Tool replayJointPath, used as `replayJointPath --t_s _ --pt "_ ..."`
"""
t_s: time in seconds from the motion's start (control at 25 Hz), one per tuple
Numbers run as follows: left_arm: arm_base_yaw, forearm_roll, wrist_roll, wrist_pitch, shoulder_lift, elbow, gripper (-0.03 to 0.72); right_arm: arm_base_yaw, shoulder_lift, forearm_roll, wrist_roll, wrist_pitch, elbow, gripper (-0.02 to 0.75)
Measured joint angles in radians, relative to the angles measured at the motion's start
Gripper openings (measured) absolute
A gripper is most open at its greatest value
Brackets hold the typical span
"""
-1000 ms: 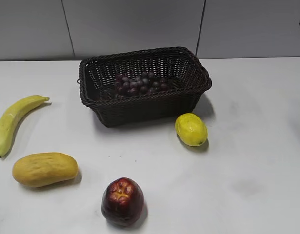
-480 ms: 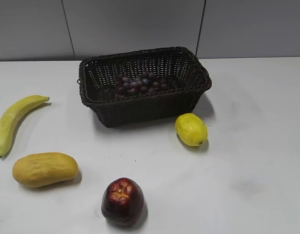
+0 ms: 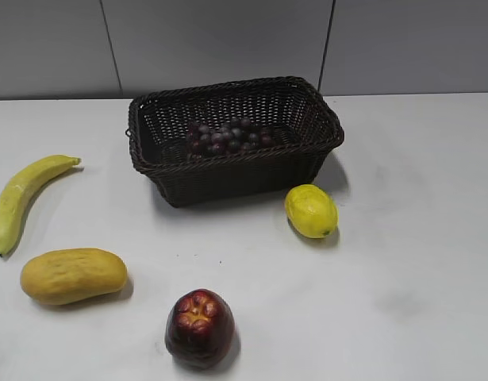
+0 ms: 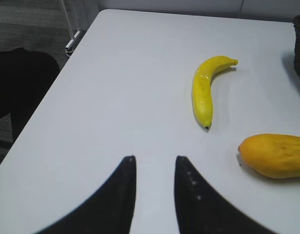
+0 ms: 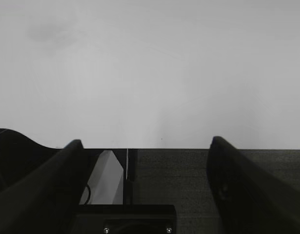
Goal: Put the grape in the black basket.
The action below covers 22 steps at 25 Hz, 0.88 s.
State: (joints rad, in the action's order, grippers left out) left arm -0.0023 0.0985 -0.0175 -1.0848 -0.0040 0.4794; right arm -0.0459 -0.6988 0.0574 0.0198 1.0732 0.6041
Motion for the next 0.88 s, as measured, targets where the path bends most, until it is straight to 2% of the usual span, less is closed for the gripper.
replayJointPath --t_s 0.24,0.88 --pt "0.000 0.000 0.000 0.000 0.000 0.000 0.217 0.000 0.199 0.000 0.004 -0.017 -0.095 0.580" --pt "0.000 0.000 0.000 0.000 0.000 0.000 0.217 0.000 0.540 0.000 0.006 -0.034 -0.100 0.580"
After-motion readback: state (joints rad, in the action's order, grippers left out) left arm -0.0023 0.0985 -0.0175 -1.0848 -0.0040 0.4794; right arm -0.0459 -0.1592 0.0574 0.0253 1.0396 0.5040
